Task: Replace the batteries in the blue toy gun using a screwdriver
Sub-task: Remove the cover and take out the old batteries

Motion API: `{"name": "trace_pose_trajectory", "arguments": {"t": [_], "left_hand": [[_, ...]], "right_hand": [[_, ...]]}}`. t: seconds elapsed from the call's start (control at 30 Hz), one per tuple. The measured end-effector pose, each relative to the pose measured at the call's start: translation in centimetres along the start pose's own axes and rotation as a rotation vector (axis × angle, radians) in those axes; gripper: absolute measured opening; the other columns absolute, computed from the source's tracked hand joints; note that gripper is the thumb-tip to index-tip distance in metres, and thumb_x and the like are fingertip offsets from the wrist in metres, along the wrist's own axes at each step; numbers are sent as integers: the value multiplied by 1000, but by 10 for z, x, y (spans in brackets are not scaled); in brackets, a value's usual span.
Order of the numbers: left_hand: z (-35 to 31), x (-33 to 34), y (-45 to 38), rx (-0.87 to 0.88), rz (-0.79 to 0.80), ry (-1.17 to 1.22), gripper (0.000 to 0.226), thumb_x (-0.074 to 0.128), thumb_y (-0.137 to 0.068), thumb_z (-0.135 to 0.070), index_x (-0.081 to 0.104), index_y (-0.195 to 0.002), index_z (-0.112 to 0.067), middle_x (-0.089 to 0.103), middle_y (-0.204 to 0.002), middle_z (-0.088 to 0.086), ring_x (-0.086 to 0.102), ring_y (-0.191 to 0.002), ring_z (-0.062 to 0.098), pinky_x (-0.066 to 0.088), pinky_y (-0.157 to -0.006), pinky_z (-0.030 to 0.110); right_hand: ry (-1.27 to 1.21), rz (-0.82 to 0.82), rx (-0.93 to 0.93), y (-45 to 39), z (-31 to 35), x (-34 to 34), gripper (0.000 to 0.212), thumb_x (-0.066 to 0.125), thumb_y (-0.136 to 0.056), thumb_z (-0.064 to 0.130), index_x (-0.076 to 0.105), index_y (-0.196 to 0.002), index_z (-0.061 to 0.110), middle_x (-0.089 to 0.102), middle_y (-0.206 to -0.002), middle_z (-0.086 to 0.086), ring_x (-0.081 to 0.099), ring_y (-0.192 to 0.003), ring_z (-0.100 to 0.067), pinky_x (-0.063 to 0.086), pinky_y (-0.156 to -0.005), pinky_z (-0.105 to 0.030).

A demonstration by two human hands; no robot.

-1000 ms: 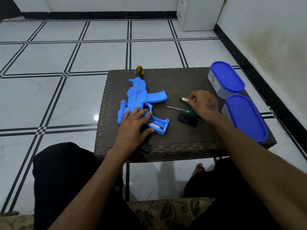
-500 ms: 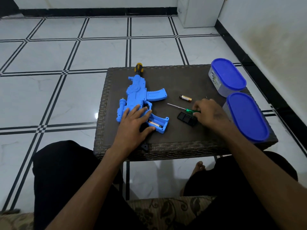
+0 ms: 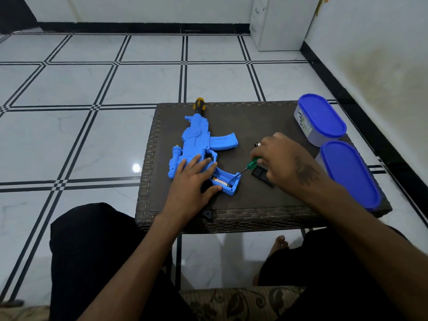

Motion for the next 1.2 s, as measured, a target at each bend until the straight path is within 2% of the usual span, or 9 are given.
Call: {"name": "trace_pose_trajectory", "arguments": {"t": [0.2, 0.37, 0.47, 0.6, 0.8, 0.97, 1.03, 1.1, 1.2], "left_hand": [[1, 2, 1, 10, -13, -20, 72, 37, -83, -64, 51, -140, -22, 48, -147, -2, 30, -144, 21, 14, -118, 45], [1, 3, 0, 8, -7, -31, 73, 35, -82, -65, 51, -140, -22, 47, -147, -2, 30, -144, 21, 13, -118, 44], [1, 2, 0, -1, 0, -33, 68, 44, -84, -61, 51, -140, -22, 47, -147, -2, 29, -144, 21, 12, -119, 44], [1, 2, 1, 4, 7, -33, 63, 53, -86, -55, 51, -140, -22, 47, -147, 0, 28, -144, 22, 12, -119, 45], [0, 2, 1, 8, 25, -68, 60, 44, -88, -57, 53, -138, -25, 46, -148, 1, 30, -144, 25, 14, -118, 48], [-9, 5, 1, 231, 24, -103, 37, 57, -94, -27, 61, -129, -17, 50, -145, 6, 41, -137, 28, 30, -115, 47], [-10, 7, 0, 249, 66, -67, 32, 57, -95, -23, 62, -126, -18, 50, -145, 3, 43, -137, 23, 35, -113, 43], [-11, 7, 0, 239, 76, -58, 30, 56, -97, -24, 63, -125, -20, 48, -147, 1, 42, -137, 21, 34, -114, 39], [-11, 6, 0, 244, 76, -74, 31, 56, -96, -24, 64, -126, -21, 49, -146, 1, 44, -136, 22, 31, -113, 37]], "right_hand": [[105, 0, -42, 2, 14, -17, 30, 59, -83, 15, 64, -112, 21, 54, -106, 2, 29, -91, -12, 51, -77, -36], [169, 9, -85, -2, 32, -24, 31, 57, -86, 15, 62, -115, 21, 53, -114, 0, 40, -106, -17, 41, -68, -27], [200, -12, -109, -4, 40, -29, 31, 55, -87, 9, 62, -116, 19, 53, -114, -1, 41, -109, -19, 37, -66, -26], [176, -37, -115, -7, 41, -32, 28, 54, -87, 7, 63, -112, 16, 53, -110, -2, 42, -106, -20, 41, -67, -28], [194, -7, -146, -7, 43, -24, 28, 56, -87, 13, 63, -114, 17, 54, -115, -2, 42, -110, -20, 46, -75, -30], [172, -24, -144, -5, 46, -20, 26, 52, -89, 12, 61, -112, 17, 53, -116, -2, 41, -113, -20, 36, -70, -27], [126, -84, -152, 2, 44, -13, 25, 57, -85, 12, 62, -108, 15, 54, -114, -4, 43, -109, -21, 31, -69, -27], [82, -170, -149, 10, 36, -7, 24, 69, -70, 8, 66, -94, 9, 59, -98, -7, 50, -93, -25, 30, -62, -28], [-10, -235, -105, 18, 25, 6, 31, 77, -59, 1, 68, -88, 5, 61, -89, -11, 53, -81, -27, 39, -54, -29]]}}
Point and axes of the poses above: each hand's wrist, its own y-axis away from the middle knuckle, its own x-axis out of the palm, z = x × y, the point moved 3 cm from there along -y, towards the middle knuckle
